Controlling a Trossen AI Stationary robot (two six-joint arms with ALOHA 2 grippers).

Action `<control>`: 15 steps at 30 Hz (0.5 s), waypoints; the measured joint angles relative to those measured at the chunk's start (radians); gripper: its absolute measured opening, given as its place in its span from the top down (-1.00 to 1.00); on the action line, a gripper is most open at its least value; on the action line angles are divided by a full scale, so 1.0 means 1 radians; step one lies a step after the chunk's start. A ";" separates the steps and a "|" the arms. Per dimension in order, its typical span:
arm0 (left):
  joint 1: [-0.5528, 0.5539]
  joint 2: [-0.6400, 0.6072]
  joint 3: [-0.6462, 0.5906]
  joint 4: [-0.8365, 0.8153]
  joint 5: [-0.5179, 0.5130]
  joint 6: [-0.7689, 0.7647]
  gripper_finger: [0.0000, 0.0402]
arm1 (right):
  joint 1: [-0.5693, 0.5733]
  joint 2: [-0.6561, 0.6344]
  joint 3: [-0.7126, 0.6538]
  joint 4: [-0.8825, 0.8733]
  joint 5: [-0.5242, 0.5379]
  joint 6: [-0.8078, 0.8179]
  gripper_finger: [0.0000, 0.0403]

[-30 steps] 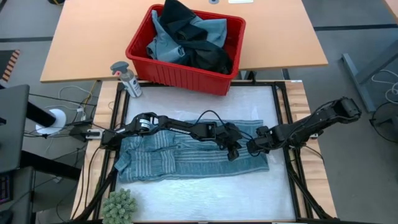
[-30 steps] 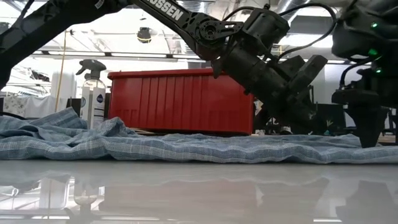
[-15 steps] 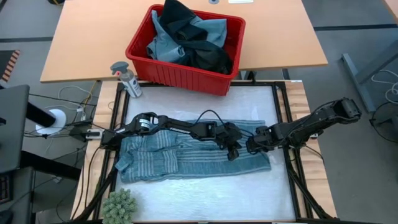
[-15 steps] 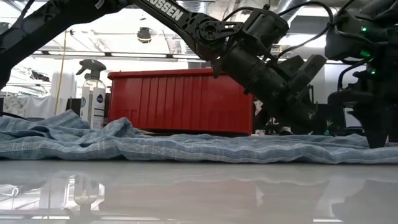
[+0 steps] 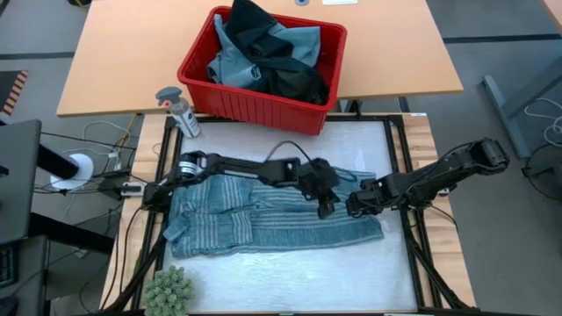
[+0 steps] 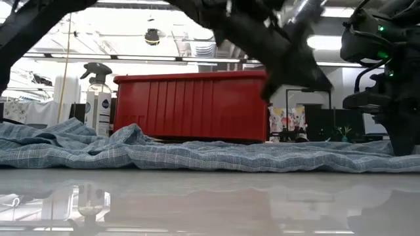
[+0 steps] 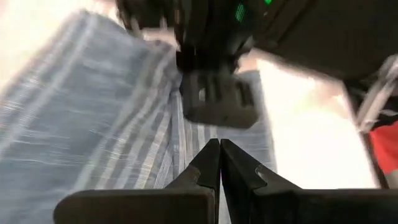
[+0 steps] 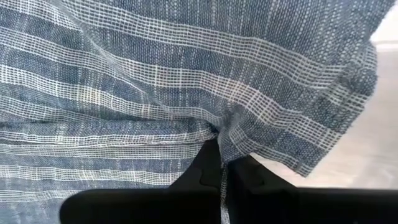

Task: Fold Laundry from Bin
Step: Fold the light blue shirt

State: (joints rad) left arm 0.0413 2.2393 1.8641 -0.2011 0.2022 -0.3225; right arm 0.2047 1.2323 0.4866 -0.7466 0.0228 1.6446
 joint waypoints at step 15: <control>-0.047 -0.505 0.001 -0.466 -0.228 0.053 1.00 | -0.004 0.002 0.216 -0.112 0.097 -0.074 0.89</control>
State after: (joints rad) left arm -0.0061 1.7347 1.8649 -0.6672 -0.0261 -0.2695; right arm 0.2002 1.2341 0.7022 -0.8583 0.1200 1.5702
